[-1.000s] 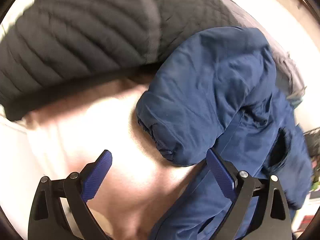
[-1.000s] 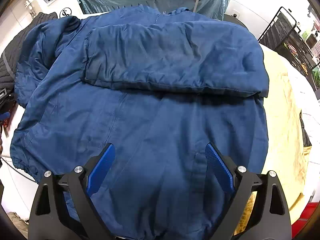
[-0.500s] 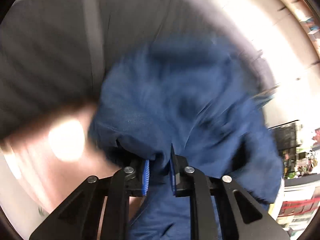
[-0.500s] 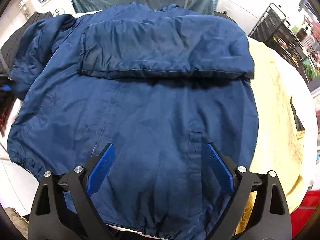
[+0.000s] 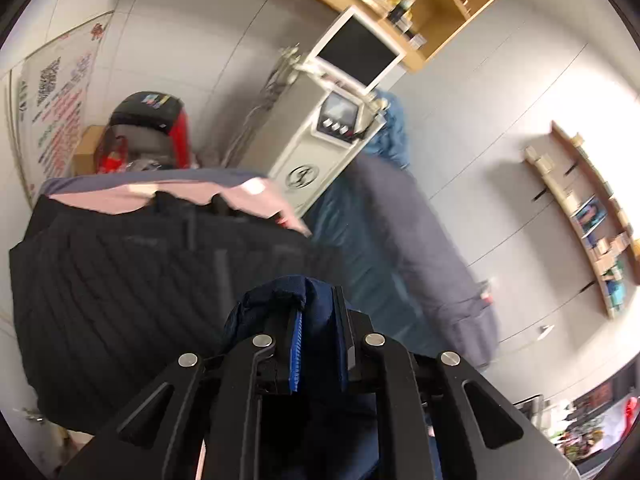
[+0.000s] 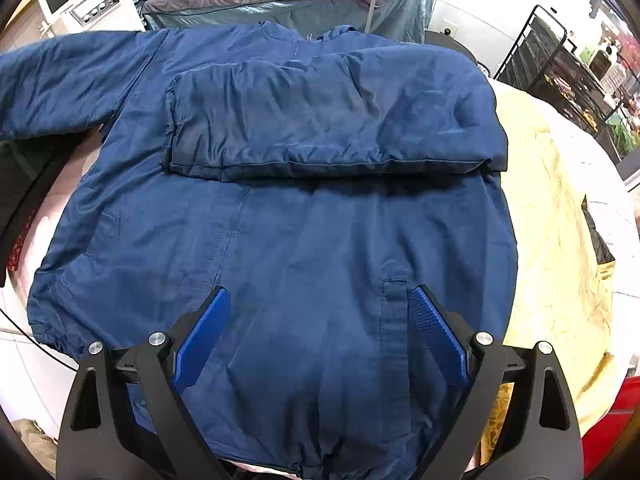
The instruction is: Fold large clothes
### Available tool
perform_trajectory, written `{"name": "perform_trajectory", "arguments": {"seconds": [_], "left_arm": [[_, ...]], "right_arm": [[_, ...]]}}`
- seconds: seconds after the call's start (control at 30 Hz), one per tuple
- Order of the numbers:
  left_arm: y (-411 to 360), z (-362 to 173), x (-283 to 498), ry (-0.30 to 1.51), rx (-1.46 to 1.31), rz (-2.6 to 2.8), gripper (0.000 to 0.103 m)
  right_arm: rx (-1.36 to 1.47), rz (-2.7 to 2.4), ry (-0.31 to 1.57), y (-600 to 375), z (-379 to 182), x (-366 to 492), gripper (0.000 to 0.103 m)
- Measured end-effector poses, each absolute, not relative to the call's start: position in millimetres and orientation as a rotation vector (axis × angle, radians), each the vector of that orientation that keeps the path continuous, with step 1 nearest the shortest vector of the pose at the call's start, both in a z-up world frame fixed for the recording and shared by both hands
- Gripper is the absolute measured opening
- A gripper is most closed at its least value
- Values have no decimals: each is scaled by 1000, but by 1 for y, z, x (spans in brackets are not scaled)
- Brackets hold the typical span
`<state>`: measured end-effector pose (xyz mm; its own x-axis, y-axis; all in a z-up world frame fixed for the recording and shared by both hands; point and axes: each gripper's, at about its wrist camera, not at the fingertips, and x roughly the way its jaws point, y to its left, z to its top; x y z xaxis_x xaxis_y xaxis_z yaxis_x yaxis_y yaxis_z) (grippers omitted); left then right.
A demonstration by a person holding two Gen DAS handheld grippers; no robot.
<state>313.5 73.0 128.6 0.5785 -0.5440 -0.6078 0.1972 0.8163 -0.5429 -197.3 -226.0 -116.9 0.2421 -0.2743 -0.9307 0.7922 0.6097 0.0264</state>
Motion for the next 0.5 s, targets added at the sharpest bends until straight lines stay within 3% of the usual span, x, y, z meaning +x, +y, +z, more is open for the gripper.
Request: {"name": "perform_trajectory", "arguments": {"seconds": [0.23,0.5], "left_arm": [[21,97,287,950,-404,-565,13],[-125,81,199,1095,-299,-884,13]], "right_arm": [[595,-814,1097,-233,-120,-204,90],[603,-818,1082,-238,-120,-210,90]]}}
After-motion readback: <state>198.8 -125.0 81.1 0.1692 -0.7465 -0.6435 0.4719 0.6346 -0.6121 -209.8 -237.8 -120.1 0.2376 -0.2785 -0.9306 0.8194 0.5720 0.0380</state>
